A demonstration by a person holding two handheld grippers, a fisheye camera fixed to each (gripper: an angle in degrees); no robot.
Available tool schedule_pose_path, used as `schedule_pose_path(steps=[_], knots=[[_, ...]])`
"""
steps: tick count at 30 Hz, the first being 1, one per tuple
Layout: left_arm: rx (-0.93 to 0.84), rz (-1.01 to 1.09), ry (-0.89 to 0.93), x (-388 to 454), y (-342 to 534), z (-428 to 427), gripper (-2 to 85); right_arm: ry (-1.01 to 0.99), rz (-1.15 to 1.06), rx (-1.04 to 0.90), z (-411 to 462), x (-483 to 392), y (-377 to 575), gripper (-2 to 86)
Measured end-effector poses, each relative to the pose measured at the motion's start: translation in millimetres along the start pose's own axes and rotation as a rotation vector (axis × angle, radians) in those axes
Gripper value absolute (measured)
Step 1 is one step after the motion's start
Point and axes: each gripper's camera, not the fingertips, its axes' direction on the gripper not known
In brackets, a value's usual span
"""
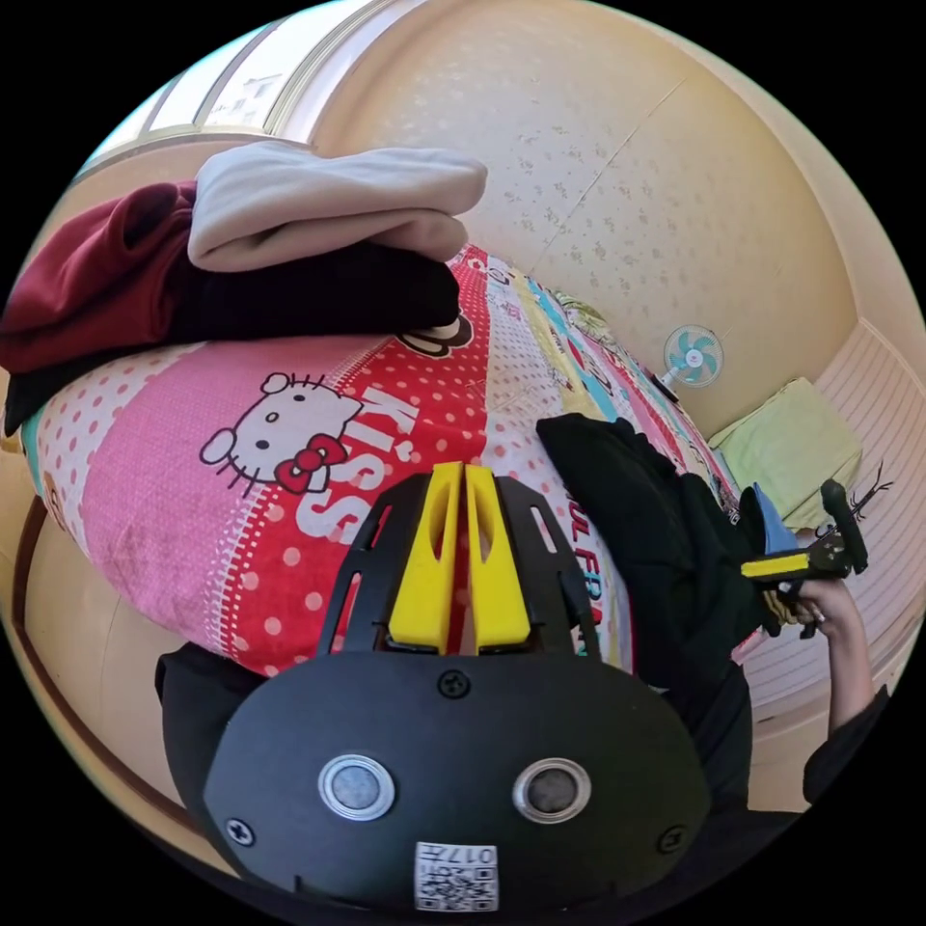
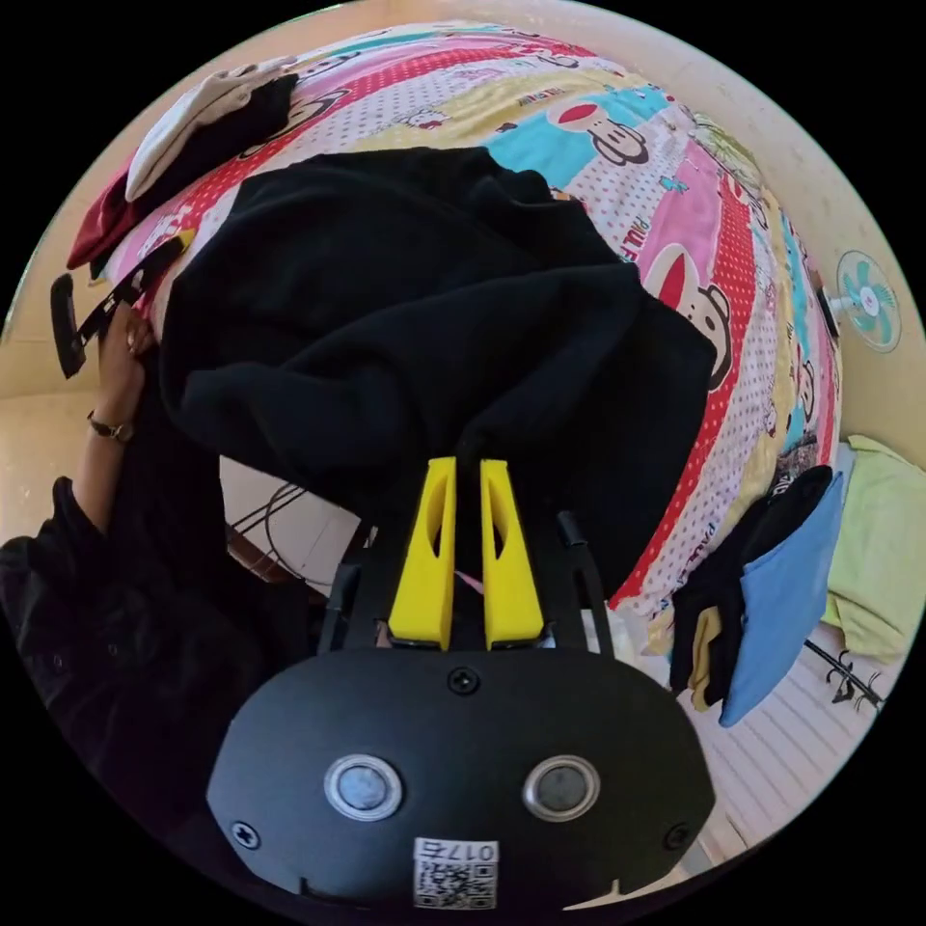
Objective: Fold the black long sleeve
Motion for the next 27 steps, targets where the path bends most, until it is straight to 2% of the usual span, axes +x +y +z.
schedule_pose_path(steps=[3, 6, 9, 12, 14, 18, 21, 22, 23, 24, 25, 27], knots=[[-0.009, -0.002, 0.006, 5, -4, 1, 3.0, -0.037, -0.074, -0.079, 4, -28, 50, 5.7], [-0.025, -0.009, 0.092, 7, -7, -1, 6.7, -0.103, -0.019, -0.108, 29, -22, 86, 7.0], [-0.087, 0.006, 0.107, 16, -17, -6, 9.3, -0.260, 0.099, -0.005, 9, 17, 113, 7.7], [-0.185, 0.037, 0.226, 38, -44, -7, 9.9, -0.351, 0.096, 0.242, -58, 59, 132, 8.3], [-0.212, 0.094, 0.285, 60, -69, -4, 10.1, -0.336, 0.065, 0.385, -101, 98, 123, 10.2], [-0.320, 0.197, 0.268, 114, -143, 32, 12.4, -0.200, 0.122, 0.502, -120, 166, 69, 12.3], [-0.469, 0.223, 0.138, 139, -172, 93, 13.2, -0.216, 0.200, 0.422, -87, 220, 6, 13.2], [-0.518, 0.227, 0.102, 141, -173, 108, 13.4, -0.195, 0.232, 0.341, -63, 234, -15, 13.9], [-0.642, 0.221, 0.032, 142, -167, 135, 13.6, -0.171, 0.255, 0.228, -34, 244, -30, 14.7], [-0.679, 0.231, 0.013, 142, -158, 147, 13.6, -0.162, 0.263, 0.163, -19, 246, -34, 15.2], [-0.639, 0.239, 0.018, 143, -154, 141, 13.4, -0.161, 0.262, 0.045, 11, 247, -36, 15.5], [-0.606, 0.228, 0.030, 140, -137, 123, 11.5, -0.164, 0.279, 0.170, 15, 244, -13, 14.1]])
